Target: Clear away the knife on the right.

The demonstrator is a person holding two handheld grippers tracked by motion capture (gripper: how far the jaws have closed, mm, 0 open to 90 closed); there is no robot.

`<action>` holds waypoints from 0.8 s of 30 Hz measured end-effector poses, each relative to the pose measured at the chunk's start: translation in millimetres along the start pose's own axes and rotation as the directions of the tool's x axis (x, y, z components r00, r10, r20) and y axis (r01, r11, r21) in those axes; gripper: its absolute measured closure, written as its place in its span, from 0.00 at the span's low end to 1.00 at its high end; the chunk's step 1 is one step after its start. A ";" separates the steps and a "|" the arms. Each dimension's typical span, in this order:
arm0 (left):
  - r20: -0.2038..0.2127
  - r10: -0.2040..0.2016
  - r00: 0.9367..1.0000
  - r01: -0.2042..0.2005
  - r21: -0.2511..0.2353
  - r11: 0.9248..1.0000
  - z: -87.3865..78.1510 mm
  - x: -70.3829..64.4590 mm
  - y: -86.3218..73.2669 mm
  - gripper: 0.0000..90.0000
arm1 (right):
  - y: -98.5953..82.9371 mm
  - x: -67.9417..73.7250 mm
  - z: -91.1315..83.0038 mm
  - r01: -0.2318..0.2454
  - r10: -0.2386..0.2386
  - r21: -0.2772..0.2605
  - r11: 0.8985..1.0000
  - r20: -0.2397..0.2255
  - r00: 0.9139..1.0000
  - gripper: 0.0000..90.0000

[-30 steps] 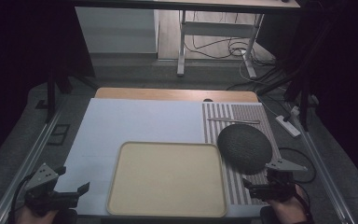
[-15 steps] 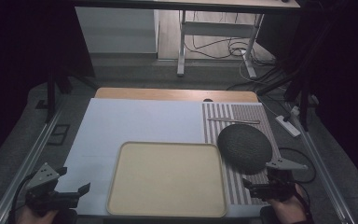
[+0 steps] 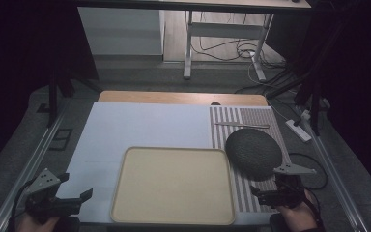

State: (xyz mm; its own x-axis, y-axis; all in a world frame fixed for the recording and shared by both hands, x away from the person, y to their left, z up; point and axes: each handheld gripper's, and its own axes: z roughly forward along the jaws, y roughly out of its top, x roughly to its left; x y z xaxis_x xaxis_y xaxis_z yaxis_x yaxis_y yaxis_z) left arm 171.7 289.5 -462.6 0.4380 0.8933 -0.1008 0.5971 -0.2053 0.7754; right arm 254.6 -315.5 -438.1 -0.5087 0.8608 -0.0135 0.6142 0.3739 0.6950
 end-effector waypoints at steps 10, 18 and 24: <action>0.016 -0.007 1.000 0.007 -0.007 1.000 -0.5 1.3 -0.4 0.02 | 1.2 1.8 1.3 0.023 -0.022 0.015 1.000 -0.005 1.000 0.00; 0.010 -0.006 1.000 0.006 -0.001 1.000 -0.1 0.9 -0.2 0.02 | 5.2 -0.3 0.6 0.001 -0.001 -0.039 0.999 -0.003 1.000 0.00; 0.011 -0.015 1.000 0.015 0.012 1.000 0.1 0.3 0.2 0.02 | 6.0 -2.6 5.7 0.003 -0.004 -0.019 1.000 -0.056 0.998 0.00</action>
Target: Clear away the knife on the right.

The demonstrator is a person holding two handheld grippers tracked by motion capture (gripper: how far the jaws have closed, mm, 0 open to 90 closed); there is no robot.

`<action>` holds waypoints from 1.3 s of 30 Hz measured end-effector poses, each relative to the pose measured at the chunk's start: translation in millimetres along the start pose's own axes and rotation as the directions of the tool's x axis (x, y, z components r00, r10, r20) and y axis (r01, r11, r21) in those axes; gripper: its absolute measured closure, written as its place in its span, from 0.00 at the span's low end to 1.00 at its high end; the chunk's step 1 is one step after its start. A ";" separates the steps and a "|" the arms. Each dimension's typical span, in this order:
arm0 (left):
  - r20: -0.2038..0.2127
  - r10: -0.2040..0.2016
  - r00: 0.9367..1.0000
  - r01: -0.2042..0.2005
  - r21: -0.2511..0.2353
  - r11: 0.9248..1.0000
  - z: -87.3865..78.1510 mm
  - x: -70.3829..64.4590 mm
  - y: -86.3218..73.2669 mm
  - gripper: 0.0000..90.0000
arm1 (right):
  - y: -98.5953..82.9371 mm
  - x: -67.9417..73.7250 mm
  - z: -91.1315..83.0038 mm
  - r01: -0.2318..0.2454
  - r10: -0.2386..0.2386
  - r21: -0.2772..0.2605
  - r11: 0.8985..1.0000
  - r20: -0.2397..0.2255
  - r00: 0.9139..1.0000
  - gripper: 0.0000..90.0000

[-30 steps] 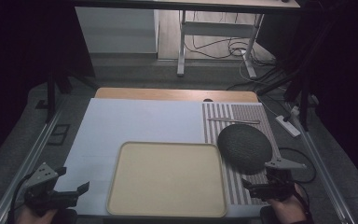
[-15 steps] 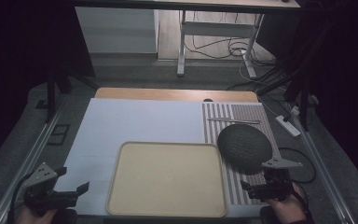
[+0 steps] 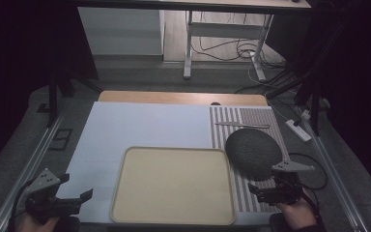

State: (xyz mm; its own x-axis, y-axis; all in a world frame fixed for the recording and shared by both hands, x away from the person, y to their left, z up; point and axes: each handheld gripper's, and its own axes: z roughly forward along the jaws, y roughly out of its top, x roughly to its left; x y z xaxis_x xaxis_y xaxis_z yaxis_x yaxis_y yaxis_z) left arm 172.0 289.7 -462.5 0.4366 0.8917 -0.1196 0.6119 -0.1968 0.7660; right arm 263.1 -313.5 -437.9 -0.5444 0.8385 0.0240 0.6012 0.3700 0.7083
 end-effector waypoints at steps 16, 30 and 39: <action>0.003 0.003 1.000 -0.003 0.005 1.000 1.0 0.0 0.3 0.02 | 10.0 -2.9 7.6 -0.009 0.008 -0.060 0.998 -0.019 1.000 0.00; 0.003 0.010 1.000 -0.010 0.012 1.000 1.7 -0.7 0.5 0.02 | 24.1 -5.3 24.8 0.036 -0.036 -0.045 0.998 -0.010 0.999 0.00; -0.004 0.012 1.000 -0.012 0.016 1.000 2.0 -1.2 0.7 0.02 | 32.7 -13.7 42.7 0.000 0.000 0.004 1.000 0.005 1.000 0.00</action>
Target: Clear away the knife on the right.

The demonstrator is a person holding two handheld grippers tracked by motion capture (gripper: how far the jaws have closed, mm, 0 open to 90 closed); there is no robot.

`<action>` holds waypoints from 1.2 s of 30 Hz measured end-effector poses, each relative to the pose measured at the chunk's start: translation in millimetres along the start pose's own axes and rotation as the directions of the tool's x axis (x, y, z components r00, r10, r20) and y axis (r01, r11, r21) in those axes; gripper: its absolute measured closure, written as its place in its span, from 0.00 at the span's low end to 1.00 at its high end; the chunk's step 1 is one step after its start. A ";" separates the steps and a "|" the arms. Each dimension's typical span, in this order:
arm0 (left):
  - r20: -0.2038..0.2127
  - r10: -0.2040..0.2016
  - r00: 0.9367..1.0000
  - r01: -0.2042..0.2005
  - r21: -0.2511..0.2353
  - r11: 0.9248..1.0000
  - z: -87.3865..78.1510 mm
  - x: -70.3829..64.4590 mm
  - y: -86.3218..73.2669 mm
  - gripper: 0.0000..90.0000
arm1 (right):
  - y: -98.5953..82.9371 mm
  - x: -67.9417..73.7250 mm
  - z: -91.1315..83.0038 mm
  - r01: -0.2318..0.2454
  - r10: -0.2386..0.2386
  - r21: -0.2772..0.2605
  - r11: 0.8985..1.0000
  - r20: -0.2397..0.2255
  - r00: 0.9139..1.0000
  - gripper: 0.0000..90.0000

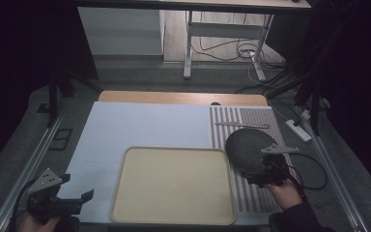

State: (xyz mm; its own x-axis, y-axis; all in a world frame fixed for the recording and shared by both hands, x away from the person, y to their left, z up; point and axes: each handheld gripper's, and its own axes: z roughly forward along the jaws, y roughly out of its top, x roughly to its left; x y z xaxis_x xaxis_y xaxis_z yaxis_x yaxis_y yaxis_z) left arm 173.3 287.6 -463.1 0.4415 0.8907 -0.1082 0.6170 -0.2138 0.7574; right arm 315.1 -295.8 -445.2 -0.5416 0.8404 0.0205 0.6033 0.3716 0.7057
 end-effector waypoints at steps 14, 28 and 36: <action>-0.002 -0.001 1.000 0.001 0.001 1.000 0.1 0.0 0.0 0.02 | 16.7 -17.5 23.1 -0.033 0.033 0.015 0.999 0.009 0.999 0.00; 0.001 -0.007 1.000 0.007 -0.001 1.000 -0.1 0.9 -0.1 0.02 | 33.5 -37.4 48.7 -0.031 0.027 0.067 0.997 0.063 0.998 0.00; 0.002 -0.007 1.000 0.007 0.001 1.000 0.2 1.1 0.0 0.02 | 45.1 -49.6 60.8 -0.032 0.026 0.080 0.996 0.080 0.996 0.00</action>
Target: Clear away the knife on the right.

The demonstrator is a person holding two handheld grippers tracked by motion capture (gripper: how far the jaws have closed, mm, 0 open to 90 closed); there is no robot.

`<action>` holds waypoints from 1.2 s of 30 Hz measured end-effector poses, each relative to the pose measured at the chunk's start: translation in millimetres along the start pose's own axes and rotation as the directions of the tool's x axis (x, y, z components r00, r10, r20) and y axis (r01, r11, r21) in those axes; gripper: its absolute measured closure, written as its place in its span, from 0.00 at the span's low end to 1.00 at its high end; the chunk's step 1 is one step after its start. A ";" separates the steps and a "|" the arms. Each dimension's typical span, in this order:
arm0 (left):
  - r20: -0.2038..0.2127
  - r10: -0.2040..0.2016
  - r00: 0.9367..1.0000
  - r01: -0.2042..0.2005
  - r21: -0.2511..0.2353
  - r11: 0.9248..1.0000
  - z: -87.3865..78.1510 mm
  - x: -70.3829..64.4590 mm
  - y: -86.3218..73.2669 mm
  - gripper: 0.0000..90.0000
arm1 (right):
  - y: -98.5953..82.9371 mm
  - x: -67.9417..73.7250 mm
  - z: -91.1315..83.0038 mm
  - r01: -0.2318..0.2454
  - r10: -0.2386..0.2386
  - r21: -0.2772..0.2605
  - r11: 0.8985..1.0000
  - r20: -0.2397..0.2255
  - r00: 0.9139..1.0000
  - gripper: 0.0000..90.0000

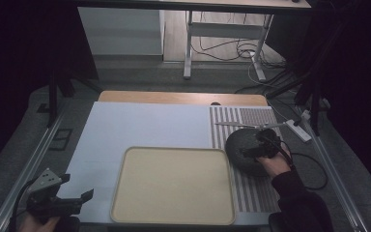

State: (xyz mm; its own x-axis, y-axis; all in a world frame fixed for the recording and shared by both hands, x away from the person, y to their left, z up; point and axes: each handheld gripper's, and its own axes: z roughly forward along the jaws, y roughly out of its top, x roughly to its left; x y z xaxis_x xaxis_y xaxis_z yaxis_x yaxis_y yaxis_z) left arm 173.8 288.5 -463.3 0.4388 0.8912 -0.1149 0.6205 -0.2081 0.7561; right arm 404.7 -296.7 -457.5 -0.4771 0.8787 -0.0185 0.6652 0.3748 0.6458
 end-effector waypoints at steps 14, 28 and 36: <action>0.003 -0.003 1.000 0.003 0.004 1.000 0.4 0.6 0.2 0.02 | 21.3 -23.5 27.2 -0.041 0.039 0.041 0.998 0.031 0.999 0.00; 0.004 -0.002 1.000 0.002 0.008 1.000 0.9 0.5 0.3 0.02 | 37.5 -40.4 56.7 -0.073 0.069 0.071 0.995 0.056 0.996 0.00; 0.005 -0.004 1.000 0.004 0.008 1.000 0.9 0.8 0.2 0.02 | 49.6 -47.3 70.5 -0.072 0.067 0.073 0.995 0.071 0.995 0.00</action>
State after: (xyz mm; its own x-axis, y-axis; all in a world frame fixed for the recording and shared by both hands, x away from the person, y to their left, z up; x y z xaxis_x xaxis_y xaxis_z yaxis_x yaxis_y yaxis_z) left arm 174.9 288.8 -463.8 0.4393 0.8901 -0.1213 0.6276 -0.2075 0.7504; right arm 500.8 -298.9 -478.4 -0.3895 0.9205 -0.0296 0.7380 0.3312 0.5880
